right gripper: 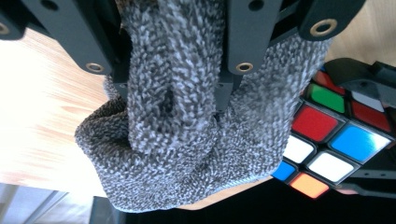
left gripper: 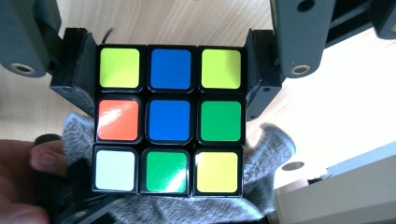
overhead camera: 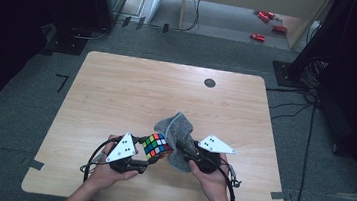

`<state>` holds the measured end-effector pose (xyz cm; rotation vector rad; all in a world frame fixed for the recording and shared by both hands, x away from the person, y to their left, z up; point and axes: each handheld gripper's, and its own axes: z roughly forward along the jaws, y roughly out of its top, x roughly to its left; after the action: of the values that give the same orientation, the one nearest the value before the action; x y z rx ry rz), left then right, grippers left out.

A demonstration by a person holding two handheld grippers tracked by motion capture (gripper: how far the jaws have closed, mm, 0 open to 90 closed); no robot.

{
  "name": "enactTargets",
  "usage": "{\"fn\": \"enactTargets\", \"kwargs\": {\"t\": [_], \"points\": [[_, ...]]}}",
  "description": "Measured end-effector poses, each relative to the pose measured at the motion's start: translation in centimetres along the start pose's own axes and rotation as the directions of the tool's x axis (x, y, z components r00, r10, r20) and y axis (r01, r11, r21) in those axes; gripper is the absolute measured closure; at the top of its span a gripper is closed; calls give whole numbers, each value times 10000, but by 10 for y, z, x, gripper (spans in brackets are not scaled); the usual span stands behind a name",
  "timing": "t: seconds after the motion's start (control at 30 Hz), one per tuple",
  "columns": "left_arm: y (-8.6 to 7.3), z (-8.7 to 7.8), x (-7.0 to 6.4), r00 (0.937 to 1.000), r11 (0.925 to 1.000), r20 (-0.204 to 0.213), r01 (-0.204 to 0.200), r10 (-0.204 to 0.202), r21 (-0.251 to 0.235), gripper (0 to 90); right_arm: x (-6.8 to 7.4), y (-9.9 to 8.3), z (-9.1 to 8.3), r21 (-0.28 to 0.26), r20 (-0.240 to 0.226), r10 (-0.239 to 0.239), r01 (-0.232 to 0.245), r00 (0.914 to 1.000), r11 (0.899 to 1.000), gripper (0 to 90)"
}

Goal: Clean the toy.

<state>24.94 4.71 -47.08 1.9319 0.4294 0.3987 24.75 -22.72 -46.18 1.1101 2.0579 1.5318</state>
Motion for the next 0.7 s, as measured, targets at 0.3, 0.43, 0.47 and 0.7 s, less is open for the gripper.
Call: {"fn": "enactTargets", "kwargs": {"t": [0.3,0.43,0.47,0.7], "points": [[1,5,-10,9993,9990,27,-367,367,244,349,44,17,-6,-1252,-1446,-955,775,9849,9891,650],[-1,0,-5,9998,9999,146,-135,135,29,349,18,0,3,-476,-345,-394,377,9986,9982,660],[-1,-1,-4,9999,9999,117,-72,73,-103,349,10,-3,5,-134,-63,-177,177,9998,9998,661],[-3,8,-7,9995,9985,-21,-306,307,454,349,21,15,-13,-1304,-827,46,-154,9966,9913,659]]}}
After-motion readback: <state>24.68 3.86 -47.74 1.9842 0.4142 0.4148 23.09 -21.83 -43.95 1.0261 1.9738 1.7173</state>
